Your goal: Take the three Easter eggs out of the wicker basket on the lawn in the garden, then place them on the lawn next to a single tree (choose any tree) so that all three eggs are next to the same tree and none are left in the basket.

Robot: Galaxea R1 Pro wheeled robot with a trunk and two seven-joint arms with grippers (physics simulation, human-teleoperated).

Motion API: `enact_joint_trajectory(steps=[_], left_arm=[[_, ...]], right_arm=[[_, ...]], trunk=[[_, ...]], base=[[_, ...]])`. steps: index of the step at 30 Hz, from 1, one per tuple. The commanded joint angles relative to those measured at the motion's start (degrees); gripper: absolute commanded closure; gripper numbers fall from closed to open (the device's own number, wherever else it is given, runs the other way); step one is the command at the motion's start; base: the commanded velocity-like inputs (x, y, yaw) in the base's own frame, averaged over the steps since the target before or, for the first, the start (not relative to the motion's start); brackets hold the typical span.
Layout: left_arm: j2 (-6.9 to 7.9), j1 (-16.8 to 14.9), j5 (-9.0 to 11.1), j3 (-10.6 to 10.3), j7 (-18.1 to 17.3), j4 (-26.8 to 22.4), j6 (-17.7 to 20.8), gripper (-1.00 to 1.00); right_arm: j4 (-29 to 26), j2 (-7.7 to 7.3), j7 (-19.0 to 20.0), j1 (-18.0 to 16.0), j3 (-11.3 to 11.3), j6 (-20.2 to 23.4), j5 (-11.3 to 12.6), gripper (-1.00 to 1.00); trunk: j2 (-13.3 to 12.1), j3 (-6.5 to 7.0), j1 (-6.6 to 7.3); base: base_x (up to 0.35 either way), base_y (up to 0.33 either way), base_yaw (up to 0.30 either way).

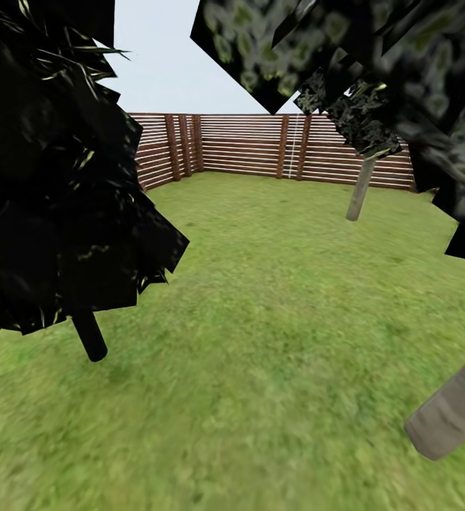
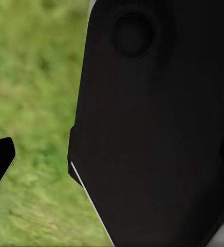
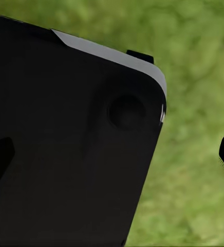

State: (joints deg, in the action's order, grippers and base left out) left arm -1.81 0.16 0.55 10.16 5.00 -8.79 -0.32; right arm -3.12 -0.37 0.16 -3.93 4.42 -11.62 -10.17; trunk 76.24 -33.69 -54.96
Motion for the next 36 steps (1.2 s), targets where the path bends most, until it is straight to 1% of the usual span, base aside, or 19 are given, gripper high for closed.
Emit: enact_joint_trajectory(steps=[1,10,18,25,32,36], left_arm=[[-0.03,0.0,0.1,0.2,0.1,-0.1,0.0,-1.0],[-0.05,0.0,0.1,0.2,0.2,-0.1,0.0,-1.0],[-0.04,0.0,0.1,0.2,0.2,0.0,0.0,-1.0],[-0.03,0.0,0.1,0.2,0.2,0.0,0.0,-1.0],[-0.35,0.0,0.1,0.4,0.0,-0.5,-0.1,-1.0],[-0.52,0.1,0.1,0.4,0.1,-0.7,-0.1,-1.0]], right_arm=[[0.0,-0.02,0.0,0.0,0.4,-0.2,0.1,-1.0],[0.0,-0.04,0.0,0.0,0.3,-0.2,0.2,-1.0],[0.0,-0.15,0.0,0.0,0.3,-0.2,0.2,-1.0],[0.0,-0.08,0.0,0.0,0.4,-0.2,0.2,-1.0],[0.1,-0.15,0.0,-0.2,0.4,-0.1,0.2,-1.0],[0.1,-0.16,0.0,-0.3,0.4,-0.2,0.1,-1.0]], trunk=[[0.0,-0.04,-0.03],[0.0,-0.04,-0.03],[0.0,-0.04,-0.03],[0.0,-0.04,-0.03],[0.0,-0.04,-0.03],[1.6,-0.76,-0.91]], base=[[0.315,0.095,0.0],[0.324,0.024,-0.014],[0.334,0.0,-0.238],[0.336,0.0,-0.054],[0.0,0.0,0.0],[0.0,0.0,0.0]])
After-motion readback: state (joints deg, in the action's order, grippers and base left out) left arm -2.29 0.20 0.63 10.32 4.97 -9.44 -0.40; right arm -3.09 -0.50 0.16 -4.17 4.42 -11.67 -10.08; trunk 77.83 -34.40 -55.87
